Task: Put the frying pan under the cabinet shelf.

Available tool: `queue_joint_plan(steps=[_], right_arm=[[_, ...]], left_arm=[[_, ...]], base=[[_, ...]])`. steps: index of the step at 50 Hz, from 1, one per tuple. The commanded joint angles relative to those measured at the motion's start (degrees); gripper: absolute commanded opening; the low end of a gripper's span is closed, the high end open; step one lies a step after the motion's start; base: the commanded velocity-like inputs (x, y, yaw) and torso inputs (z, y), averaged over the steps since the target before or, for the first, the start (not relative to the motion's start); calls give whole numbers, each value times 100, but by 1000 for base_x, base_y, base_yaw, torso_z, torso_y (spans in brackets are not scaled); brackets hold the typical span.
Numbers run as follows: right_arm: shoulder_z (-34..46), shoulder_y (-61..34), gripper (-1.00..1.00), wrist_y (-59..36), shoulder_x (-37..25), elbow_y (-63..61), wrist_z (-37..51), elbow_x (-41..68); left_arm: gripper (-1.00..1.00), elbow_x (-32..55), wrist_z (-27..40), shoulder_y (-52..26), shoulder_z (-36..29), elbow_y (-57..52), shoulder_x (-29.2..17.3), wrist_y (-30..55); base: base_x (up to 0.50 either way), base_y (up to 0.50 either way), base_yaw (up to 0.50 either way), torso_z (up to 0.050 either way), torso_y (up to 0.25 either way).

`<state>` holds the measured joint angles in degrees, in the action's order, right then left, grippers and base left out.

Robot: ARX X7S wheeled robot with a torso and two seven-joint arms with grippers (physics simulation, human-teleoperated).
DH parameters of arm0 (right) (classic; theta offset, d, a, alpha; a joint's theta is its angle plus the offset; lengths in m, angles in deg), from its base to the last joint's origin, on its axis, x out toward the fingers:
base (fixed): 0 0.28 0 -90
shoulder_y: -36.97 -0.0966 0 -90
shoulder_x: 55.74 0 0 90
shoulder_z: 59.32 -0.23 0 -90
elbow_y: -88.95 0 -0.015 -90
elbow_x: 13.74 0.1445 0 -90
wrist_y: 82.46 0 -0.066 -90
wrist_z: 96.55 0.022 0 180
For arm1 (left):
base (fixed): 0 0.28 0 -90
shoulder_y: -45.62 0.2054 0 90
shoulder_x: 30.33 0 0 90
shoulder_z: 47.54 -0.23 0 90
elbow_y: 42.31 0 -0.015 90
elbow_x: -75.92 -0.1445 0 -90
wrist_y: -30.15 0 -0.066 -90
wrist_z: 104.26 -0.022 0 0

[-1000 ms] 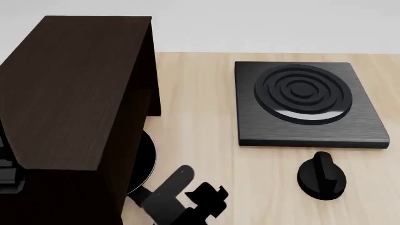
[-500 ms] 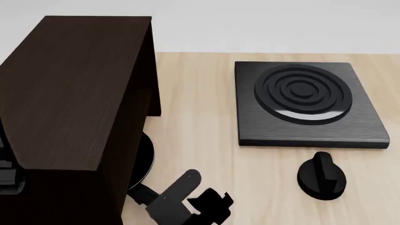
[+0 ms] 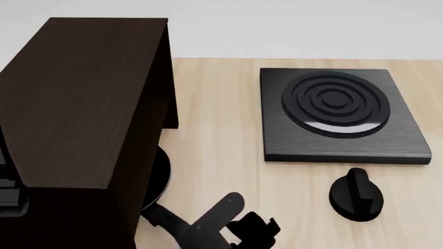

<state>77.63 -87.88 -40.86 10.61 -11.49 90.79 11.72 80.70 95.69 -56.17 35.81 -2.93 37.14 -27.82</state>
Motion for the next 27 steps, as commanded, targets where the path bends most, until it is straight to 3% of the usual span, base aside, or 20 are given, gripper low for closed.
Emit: queue_joint_plan(steps=[1, 27], right_arm=[[-324, 341, 100, -421, -500, -1162, 389, 272], [-1669, 1446, 100, -898, -1437, -3498, 1396, 1240]], left_arm=[[100, -2, 27, -13, -40, -100, -13, 82], [100, -7, 82, -38, -111, -237, -48, 193]], base=[[0, 0, 0, 0, 0], [0, 0, 0, 0, 0]])
